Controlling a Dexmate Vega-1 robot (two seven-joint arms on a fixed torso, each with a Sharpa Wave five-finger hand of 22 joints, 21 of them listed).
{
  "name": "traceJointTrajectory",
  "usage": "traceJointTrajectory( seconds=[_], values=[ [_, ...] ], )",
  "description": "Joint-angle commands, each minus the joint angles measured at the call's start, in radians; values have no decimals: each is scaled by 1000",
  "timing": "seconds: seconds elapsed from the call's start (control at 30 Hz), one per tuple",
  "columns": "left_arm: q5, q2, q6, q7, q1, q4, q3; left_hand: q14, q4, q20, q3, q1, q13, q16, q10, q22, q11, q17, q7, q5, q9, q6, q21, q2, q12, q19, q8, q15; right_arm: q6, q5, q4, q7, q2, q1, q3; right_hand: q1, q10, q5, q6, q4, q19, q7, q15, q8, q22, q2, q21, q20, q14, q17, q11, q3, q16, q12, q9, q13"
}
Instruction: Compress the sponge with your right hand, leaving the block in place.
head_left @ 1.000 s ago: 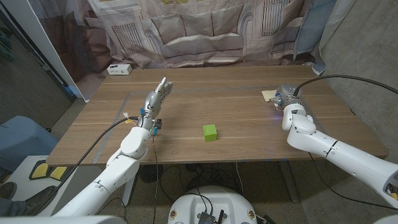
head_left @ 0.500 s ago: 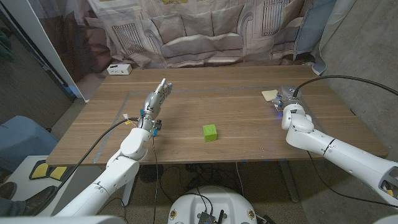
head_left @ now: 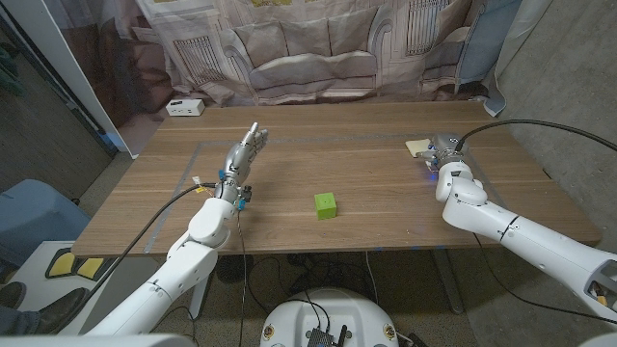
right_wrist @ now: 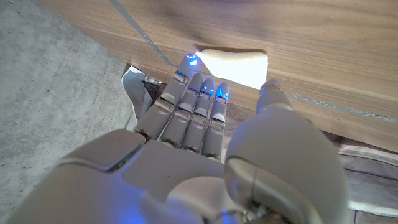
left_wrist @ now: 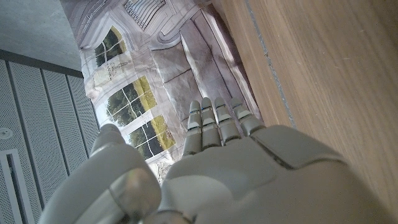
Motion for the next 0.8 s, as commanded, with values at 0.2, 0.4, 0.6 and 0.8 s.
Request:
traceJointTrajectory(
  seconds=[0.2,0.4,0.6,0.8],
  values=[
    [-9,-3,18,-16,-30,21,13,8,-8,-4,2,0,1,1,7,5,1,5,-6,-3,3,7,2,9,-1,4,0,-3,12,74,-26,-59,17,-32,48,-27,-131,5,-105,-10,-125,15,35,-5,0,5,-90,25,-155,-20,18,-7,-1,-6,4,-6],
    [-10,-1,23,-19,-35,22,16,8,-9,-4,2,1,1,1,7,5,0,5,-6,-3,3,7,2,9,-2,3,0,-4,56,120,-32,-101,26,-57,84,-45,-208,5,-186,-13,-195,25,47,-10,0,12,-143,49,-235,-30,25,-9,2,-6,4,-10],
    [-14,-1,22,-23,-41,27,17,8,-9,-4,3,1,1,1,7,5,0,5,-6,-3,3,8,2,10,-2,3,0,-3,171,192,-26,-135,21,-92,132,-71,-284,2,-300,-9,-238,50,60,-11,0,44,-193,40,-318,-39,41,-4,3,-5,3,-14],
    [-20,-2,25,-36,-51,38,23,10,-10,-5,3,1,1,1,7,5,0,5,-6,-3,3,9,2,11,-2,4,0,-4,264,220,-1,-167,18,-108,149,-77,-323,1,-326,-16,-269,71,81,-3,-1,55,-226,41,-360,-47,84,-1,5,0,4,-15]
  ],
)
